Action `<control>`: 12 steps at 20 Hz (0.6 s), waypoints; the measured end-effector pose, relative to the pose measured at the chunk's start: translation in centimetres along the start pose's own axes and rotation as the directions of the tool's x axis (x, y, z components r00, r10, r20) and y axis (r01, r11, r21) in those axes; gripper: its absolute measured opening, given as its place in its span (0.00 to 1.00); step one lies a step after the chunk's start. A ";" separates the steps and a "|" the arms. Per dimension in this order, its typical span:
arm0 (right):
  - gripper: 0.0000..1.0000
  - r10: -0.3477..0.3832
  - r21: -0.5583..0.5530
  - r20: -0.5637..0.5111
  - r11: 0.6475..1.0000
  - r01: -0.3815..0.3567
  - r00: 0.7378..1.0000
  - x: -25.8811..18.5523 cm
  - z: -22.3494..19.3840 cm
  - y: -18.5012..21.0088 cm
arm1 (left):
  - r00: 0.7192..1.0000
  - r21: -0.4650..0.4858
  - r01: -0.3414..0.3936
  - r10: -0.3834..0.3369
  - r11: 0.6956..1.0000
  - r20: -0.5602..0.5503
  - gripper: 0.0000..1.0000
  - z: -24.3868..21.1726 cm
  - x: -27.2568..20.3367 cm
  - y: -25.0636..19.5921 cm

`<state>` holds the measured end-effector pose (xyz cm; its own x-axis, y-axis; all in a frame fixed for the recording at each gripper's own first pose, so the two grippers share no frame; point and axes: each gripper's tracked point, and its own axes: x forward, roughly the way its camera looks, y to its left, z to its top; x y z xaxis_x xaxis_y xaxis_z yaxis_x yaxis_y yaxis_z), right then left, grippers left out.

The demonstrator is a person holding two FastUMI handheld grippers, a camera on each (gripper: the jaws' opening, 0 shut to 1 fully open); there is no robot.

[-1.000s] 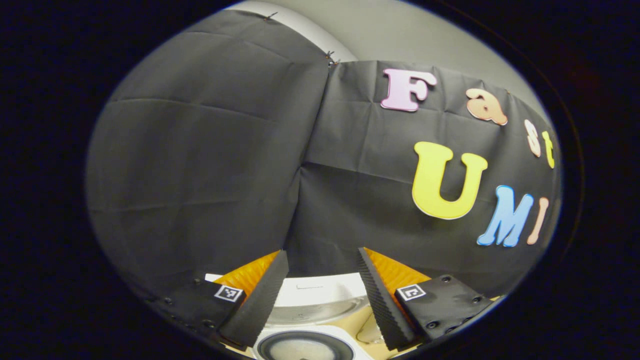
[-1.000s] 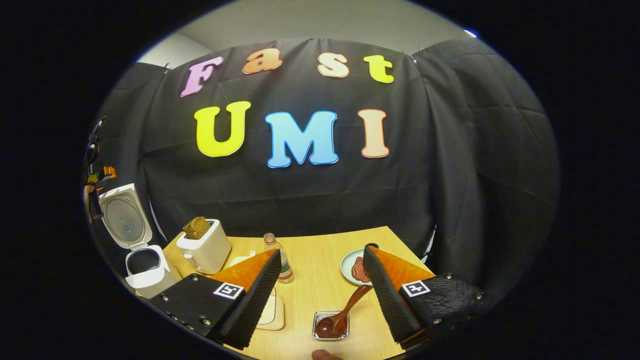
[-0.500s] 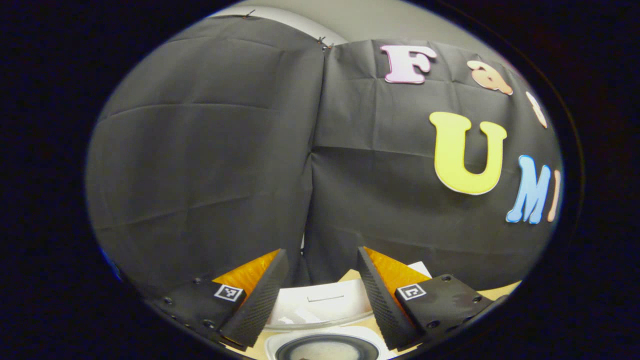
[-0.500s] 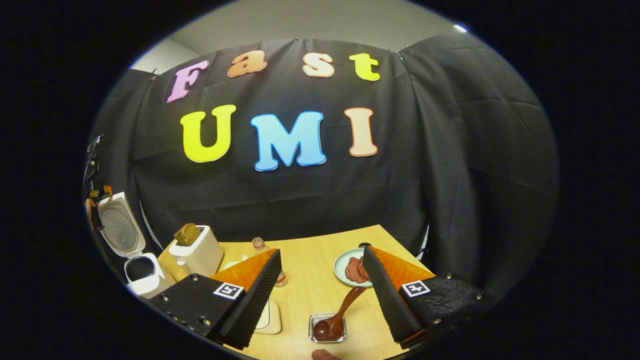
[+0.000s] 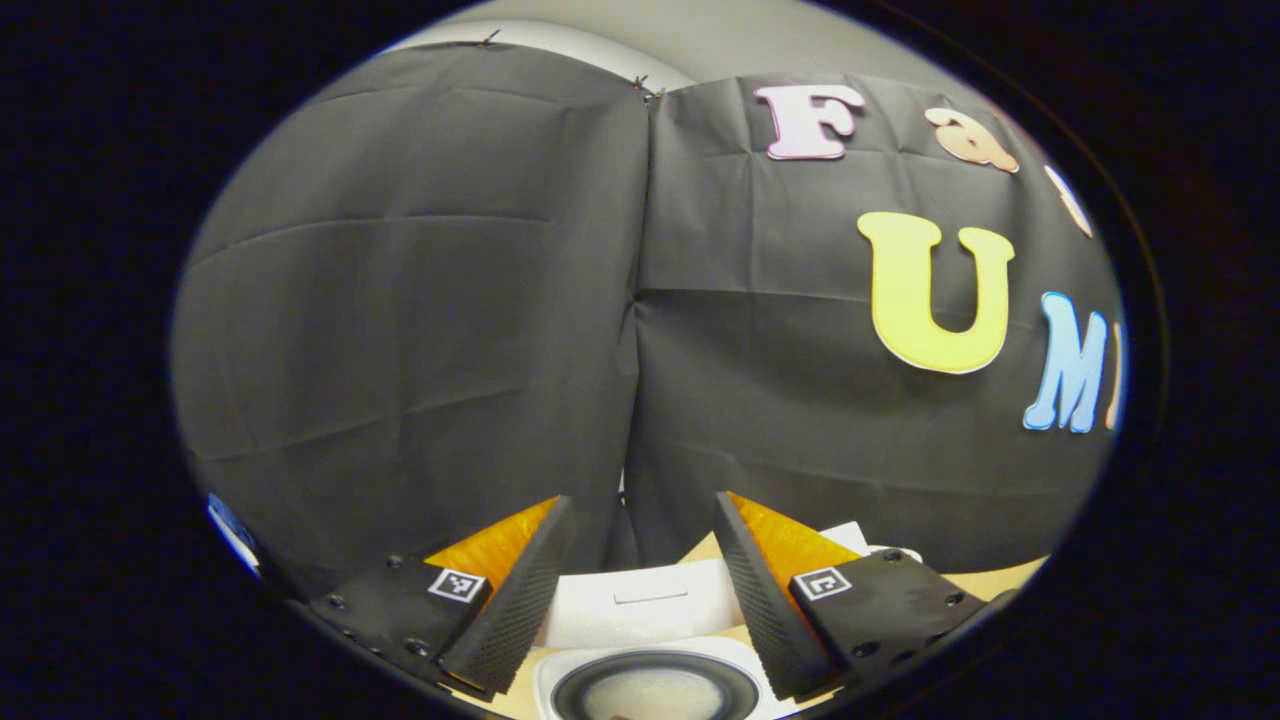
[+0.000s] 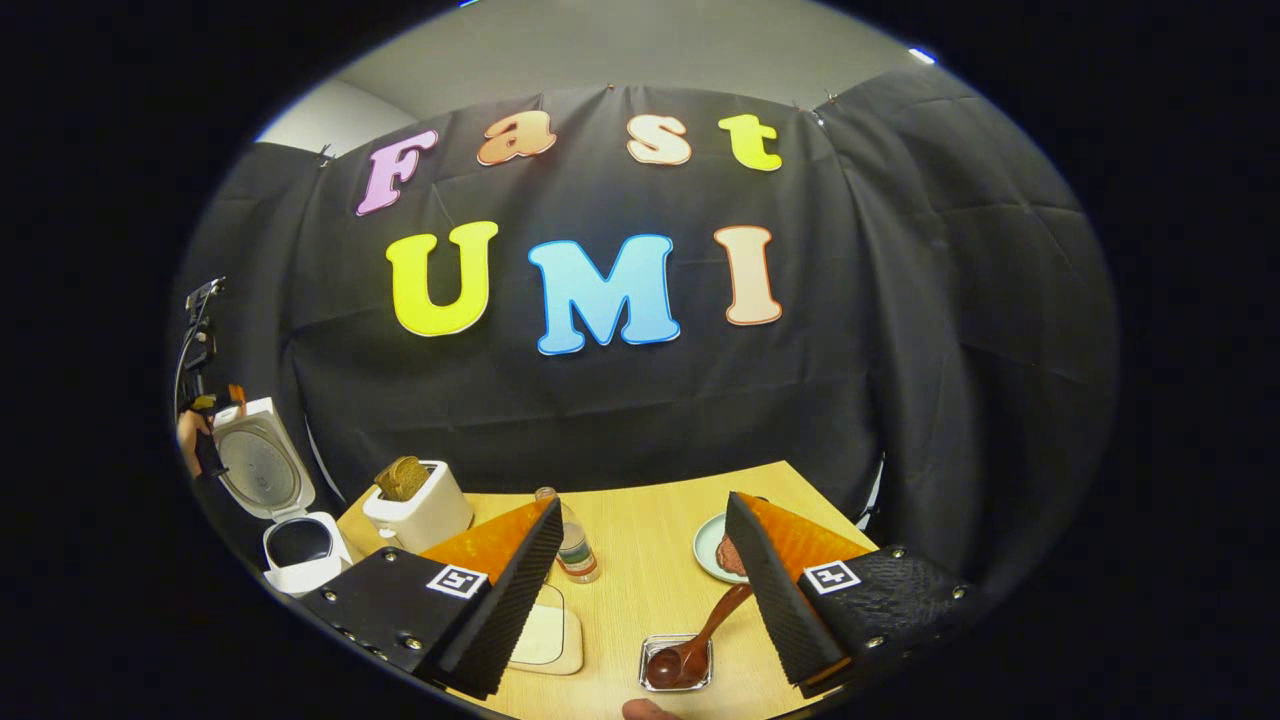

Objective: Close the left gripper, press the button to open the rice cooker; take a wooden spoon from the chopstick holder with the right hand, scoop a spoonful of rice and pour it into the rice cooker, then put the wooden spoon back into the chopstick holder.

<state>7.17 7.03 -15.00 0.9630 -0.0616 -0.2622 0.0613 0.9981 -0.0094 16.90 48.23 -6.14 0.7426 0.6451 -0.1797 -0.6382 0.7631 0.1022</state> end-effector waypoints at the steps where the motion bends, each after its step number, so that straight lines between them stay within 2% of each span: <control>1: 0.99 0.008 -0.001 0.006 1.000 -0.008 1.000 -0.1 0.2 -0.1 | 1.000 0.000 0.001 -0.001 1.000 0.002 0.96 -0.1 -0.6 -0.3; 4: 0.99 0.040 0.001 0.037 0.999 -0.040 0.999 -0.5 1.0 -0.2 | 1.000 -0.008 -0.006 0.006 1.000 0.006 0.96 -1.3 -2.6 -0.7; 5: 0.96 0.049 0.001 0.046 0.999 -0.049 0.998 -0.7 1.3 -0.2 | 1.000 -0.005 -0.007 0.007 1.000 0.008 0.96 -1.8 -3.3 -1.0; 6: 0.99 0.051 -0.003 0.058 0.999 -0.051 0.997 -0.8 1.8 -0.4 | 1.000 -0.005 -0.010 0.010 1.000 0.012 0.96 -2.2 -4.0 -1.1; 9: 0.96 0.090 -0.008 0.102 0.996 -0.090 0.991 -0.9 3.3 0.1 | 0.998 0.009 -0.034 0.034 0.999 0.048 0.96 -3.8 -6.2 -1.5; 12: 0.99 0.091 -0.010 0.125 0.996 -0.090 0.988 -1.0 4.3 -0.5 | 0.997 -0.004 -0.048 0.049 0.999 0.063 0.92 -5.0 -7.1 -1.7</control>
<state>7.28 6.60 -10.60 0.9898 0.0291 -0.1394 -0.0288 0.9996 0.0043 11.72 42.17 -9.89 0.7221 0.6827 -0.1121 -0.6743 0.7307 0.1065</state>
